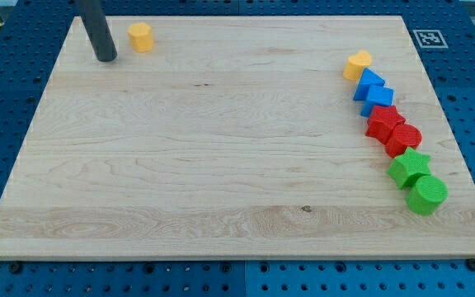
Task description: Move the yellow hexagon to the up side of yellow heart
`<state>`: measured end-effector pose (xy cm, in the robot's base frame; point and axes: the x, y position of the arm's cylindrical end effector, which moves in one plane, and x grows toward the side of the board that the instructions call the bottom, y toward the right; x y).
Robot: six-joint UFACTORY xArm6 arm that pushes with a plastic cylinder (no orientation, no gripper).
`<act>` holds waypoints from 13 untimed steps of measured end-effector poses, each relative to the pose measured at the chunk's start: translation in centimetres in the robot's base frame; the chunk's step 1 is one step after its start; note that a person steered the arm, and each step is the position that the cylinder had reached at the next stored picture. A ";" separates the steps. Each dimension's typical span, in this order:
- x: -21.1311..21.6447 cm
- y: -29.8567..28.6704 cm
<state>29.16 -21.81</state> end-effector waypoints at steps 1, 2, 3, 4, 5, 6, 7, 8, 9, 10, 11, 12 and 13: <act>-2.0 -0.4; -2.8 -0.4; -3.3 1.0; -3.3 3.5; -3.3 6.2; -3.3 7.4; -3.9 6.7; -4.1 8.3; -4.1 12.2; -4.1 13.0; -4.1 13.0; -3.1 13.3; -3.0 13.3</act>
<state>26.17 -8.49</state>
